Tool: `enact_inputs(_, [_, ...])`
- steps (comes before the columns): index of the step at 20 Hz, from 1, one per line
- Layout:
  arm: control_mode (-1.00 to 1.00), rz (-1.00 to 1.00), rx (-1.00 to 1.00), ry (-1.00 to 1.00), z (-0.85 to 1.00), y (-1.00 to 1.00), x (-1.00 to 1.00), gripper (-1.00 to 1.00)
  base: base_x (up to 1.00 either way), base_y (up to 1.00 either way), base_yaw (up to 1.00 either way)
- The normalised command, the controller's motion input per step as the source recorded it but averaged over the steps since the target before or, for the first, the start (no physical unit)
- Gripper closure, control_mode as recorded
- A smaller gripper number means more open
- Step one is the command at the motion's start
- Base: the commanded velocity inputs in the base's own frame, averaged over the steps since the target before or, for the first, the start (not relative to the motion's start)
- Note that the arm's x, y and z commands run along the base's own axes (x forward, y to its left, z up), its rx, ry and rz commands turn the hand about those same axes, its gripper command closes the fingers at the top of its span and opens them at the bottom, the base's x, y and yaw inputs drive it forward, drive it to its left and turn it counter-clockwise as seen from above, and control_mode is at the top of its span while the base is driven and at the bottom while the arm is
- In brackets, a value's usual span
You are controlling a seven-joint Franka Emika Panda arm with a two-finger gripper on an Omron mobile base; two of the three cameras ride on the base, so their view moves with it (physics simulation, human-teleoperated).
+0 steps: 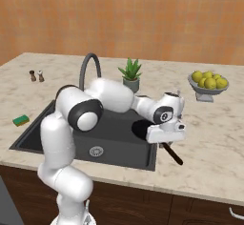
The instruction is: Pick the pan and sponge and place them into the sink. Then turn on the water.
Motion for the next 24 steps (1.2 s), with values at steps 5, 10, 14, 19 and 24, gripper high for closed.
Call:
enact_inputs(5, [-1.00, 0.45, 0.14, -0.01, 0.16, 0.83, 0.00, 1.00, 0.00, 0.00, 0.00])
enact_inputs(10, [-1.00, 0.48, 0.19, -0.02, 0.02, 0.87, 0.03, 1.00, 0.00, 0.00, 0.00])
enact_inputs(14, [-1.00, 0.50, 0.25, -0.02, 0.00, 0.80, 0.12, 1.00, 0.00, 0.00, 0.00])
enact_inputs(19, [-1.00, 0.48, 0.28, -0.01, 0.03, 0.71, 0.20, 1.00, 0.00, 0.00, 0.00])
enact_inputs(24, [-1.00, 0.34, 0.22, 0.00, 0.01, 0.59, 0.15, 1.00, 0.00, 0.00, 0.00])
